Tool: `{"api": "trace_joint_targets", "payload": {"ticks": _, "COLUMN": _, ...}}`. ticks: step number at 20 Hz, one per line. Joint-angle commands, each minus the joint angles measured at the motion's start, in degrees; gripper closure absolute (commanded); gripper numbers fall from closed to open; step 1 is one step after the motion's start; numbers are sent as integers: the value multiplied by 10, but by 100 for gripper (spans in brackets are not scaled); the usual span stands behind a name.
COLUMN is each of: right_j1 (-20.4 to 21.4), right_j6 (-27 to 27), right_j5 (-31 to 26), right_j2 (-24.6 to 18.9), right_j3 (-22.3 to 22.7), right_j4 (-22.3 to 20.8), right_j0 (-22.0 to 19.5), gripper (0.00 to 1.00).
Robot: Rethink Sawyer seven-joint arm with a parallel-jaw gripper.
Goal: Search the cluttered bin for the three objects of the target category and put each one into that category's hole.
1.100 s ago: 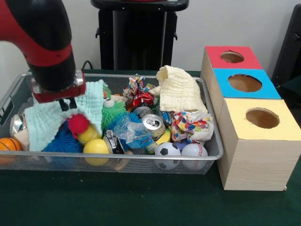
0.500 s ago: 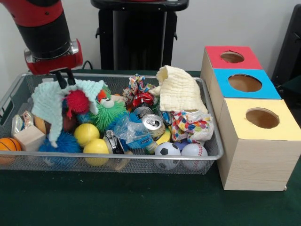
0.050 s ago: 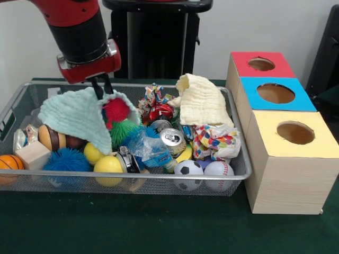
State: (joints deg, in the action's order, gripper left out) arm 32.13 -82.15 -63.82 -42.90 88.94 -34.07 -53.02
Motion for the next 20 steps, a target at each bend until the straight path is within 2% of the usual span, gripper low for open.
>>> {"api": "trace_joint_targets", "payload": {"ticks": 1, "right_j1": 6, "right_j6": 74, "right_j5": 31, "right_j2": -34, "right_j3": 64, "right_j4": 22, "right_j0": 3, "gripper": 100}}
{"api": "trace_joint_targets", "payload": {"ticks": 8, "right_j1": 15, "right_j6": 61, "right_j5": 32, "right_j2": -38, "right_j3": 75, "right_j4": 32, "right_j0": 4, "gripper": 100}}
{"api": "trace_joint_targets", "payload": {"ticks": 15, "right_j1": 4, "right_j6": -14, "right_j5": 112, "right_j2": -27, "right_j3": 112, "right_j4": 15, "right_j0": 35, "gripper": 100}}
{"api": "trace_joint_targets", "payload": {"ticks": 20, "right_j1": 14, "right_j6": -51, "right_j5": 138, "right_j2": -15, "right_j3": 129, "right_j4": 25, "right_j0": 65, "gripper": 100}}
